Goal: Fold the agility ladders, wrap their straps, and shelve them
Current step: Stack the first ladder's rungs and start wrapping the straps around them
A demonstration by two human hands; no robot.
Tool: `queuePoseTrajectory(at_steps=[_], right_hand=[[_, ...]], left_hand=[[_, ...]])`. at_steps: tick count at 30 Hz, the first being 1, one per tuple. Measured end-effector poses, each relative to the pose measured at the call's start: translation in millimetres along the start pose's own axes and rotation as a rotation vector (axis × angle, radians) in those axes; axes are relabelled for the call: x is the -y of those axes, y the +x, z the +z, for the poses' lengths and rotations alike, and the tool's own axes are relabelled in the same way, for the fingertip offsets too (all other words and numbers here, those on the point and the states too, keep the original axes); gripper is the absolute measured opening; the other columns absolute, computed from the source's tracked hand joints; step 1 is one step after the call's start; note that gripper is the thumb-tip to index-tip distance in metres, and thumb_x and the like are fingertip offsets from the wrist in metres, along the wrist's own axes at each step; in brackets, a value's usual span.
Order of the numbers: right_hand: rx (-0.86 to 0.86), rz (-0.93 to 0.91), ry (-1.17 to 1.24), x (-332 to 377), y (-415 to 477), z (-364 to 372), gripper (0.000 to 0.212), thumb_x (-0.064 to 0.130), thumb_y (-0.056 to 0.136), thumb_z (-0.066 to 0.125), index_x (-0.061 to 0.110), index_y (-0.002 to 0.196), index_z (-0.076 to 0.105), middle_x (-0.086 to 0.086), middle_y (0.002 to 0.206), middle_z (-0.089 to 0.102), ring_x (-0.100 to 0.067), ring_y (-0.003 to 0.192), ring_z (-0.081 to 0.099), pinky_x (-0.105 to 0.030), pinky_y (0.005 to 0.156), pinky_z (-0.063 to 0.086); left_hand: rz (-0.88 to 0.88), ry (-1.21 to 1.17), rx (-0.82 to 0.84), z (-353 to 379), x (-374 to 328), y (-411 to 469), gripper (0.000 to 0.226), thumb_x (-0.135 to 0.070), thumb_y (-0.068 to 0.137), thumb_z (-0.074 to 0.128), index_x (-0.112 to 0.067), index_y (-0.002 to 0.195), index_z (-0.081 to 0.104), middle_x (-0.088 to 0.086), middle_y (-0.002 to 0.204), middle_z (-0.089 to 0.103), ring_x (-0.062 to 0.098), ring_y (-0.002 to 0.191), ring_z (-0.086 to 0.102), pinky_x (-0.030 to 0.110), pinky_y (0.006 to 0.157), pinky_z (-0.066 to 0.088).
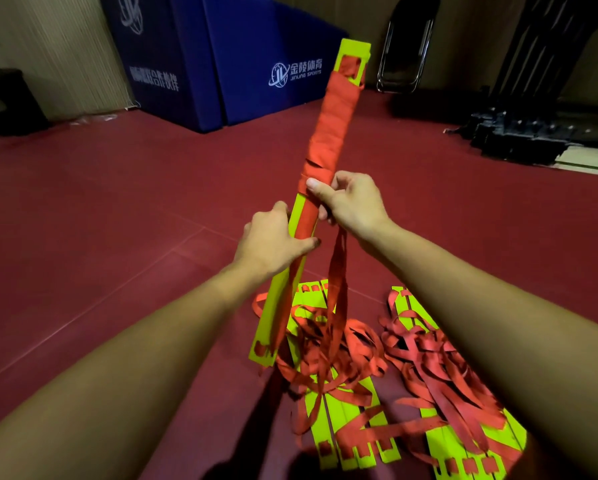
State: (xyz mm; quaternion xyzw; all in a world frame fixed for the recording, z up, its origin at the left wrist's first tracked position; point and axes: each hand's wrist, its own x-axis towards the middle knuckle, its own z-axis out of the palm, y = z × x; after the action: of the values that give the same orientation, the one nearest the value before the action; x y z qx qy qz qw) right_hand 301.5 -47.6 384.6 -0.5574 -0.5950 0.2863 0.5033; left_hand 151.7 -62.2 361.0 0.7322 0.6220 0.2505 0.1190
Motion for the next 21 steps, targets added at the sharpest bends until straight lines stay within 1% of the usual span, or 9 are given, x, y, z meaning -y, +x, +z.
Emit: queuePoseTrajectory(at_steps=[2, 4, 7, 9, 11, 14, 16, 18, 21], right_hand=[[0.010, 0.005, -0.062, -1, 2, -1, 0.033, 0.034, 0.092, 0.066, 0.017, 0.069, 0.050, 0.003, 0.052, 0.063, -0.009, 0.044, 0.052, -0.029, 0.056, 0.043], [0.104, 0.010, -0.034, 0, 2, -2, 0.024, 0.024, 0.097, 0.058, 0.016, 0.075, 0.054, 0.002, 0.060, 0.066, -0.010, 0.050, 0.051, -0.030, 0.061, 0.043], [0.284, 0.035, 0.069, 5, -1, -8, 0.023, 0.011, 0.101, 0.049, 0.009, 0.081, 0.059, -0.002, 0.069, 0.065, -0.011, 0.056, 0.050, -0.028, 0.063, 0.041], [0.383, 0.040, 0.059, 8, -3, -14, 0.028, 0.016, 0.102, 0.051, 0.008, 0.076, 0.062, -0.005, 0.068, 0.064, -0.011, 0.057, 0.051, -0.026, 0.065, 0.042], [0.446, 0.048, 0.061, 9, -6, -16, 0.030, 0.022, 0.101, 0.054, 0.007, 0.076, 0.062, -0.006, 0.066, 0.063, -0.010, 0.055, 0.051, -0.021, 0.061, 0.043], [0.469, 0.047, 0.172, 11, -8, -16, 0.025, 0.020, 0.100, 0.056, 0.008, 0.079, 0.059, -0.004, 0.063, 0.058, -0.007, 0.051, 0.048, -0.015, 0.054, 0.041], [0.475, 0.049, 0.247, 11, -7, -17, 0.021, 0.014, 0.100, 0.056, 0.008, 0.080, 0.058, -0.003, 0.066, 0.057, -0.007, 0.052, 0.046, -0.014, 0.053, 0.040], [0.450, 0.042, 0.222, 9, -4, -18, 0.017, 0.011, 0.098, 0.058, 0.006, 0.082, 0.058, -0.003, 0.067, 0.059, -0.007, 0.054, 0.047, -0.015, 0.054, 0.040], [0.304, 0.003, 0.102, 4, 1, -15, 0.024, 0.020, 0.093, 0.066, 0.007, 0.075, 0.060, 0.001, 0.058, 0.061, -0.011, 0.052, 0.048, -0.023, 0.055, 0.040]], left_hand=[[-0.004, 0.030, 0.000, -2, -2, 0, 0.055, -0.051, 0.079, 0.075, -0.013, 0.112, 0.052, 0.016, 0.107, 0.068, 0.043, 0.107, 0.061, 0.041, 0.082, 0.047], [0.000, -0.007, 0.024, -3, -1, 0, 0.049, -0.041, 0.084, 0.072, -0.011, 0.115, 0.050, 0.019, 0.106, 0.067, 0.045, 0.105, 0.061, 0.043, 0.085, 0.048], [0.022, -0.187, 0.135, -6, 4, 0, 0.039, -0.038, 0.080, 0.067, -0.017, 0.110, 0.055, 0.010, 0.094, 0.071, 0.034, 0.094, 0.067, 0.042, 0.083, 0.053], [0.034, -0.302, 0.205, -4, 12, 1, 0.040, -0.043, 0.069, 0.060, -0.024, 0.104, 0.058, 0.007, 0.095, 0.073, 0.028, 0.092, 0.069, 0.045, 0.085, 0.055], [0.036, -0.400, 0.234, 2, 20, 6, 0.039, -0.043, 0.065, 0.059, -0.024, 0.100, 0.061, 0.009, 0.099, 0.073, 0.030, 0.095, 0.069, 0.049, 0.089, 0.055], [0.075, -0.580, 0.254, -3, 10, 1, 0.019, -0.015, 0.081, 0.059, -0.020, 0.098, 0.065, 0.011, 0.107, 0.074, 0.025, 0.091, 0.071, 0.042, 0.093, 0.057], [0.082, -0.712, 0.274, -8, 4, -3, 0.031, 0.007, 0.091, 0.050, -0.018, 0.100, 0.065, 0.009, 0.108, 0.073, 0.018, 0.085, 0.069, 0.031, 0.087, 0.057], [0.088, -0.762, 0.311, -10, 2, -3, 0.035, 0.010, 0.094, 0.046, -0.017, 0.106, 0.065, 0.012, 0.110, 0.072, 0.018, 0.083, 0.070, 0.028, 0.084, 0.056], [0.060, -0.776, 0.338, -10, 4, 0, 0.026, 0.004, 0.095, 0.056, -0.012, 0.115, 0.063, 0.011, 0.090, 0.071, 0.016, 0.072, 0.069, 0.029, 0.074, 0.057]])
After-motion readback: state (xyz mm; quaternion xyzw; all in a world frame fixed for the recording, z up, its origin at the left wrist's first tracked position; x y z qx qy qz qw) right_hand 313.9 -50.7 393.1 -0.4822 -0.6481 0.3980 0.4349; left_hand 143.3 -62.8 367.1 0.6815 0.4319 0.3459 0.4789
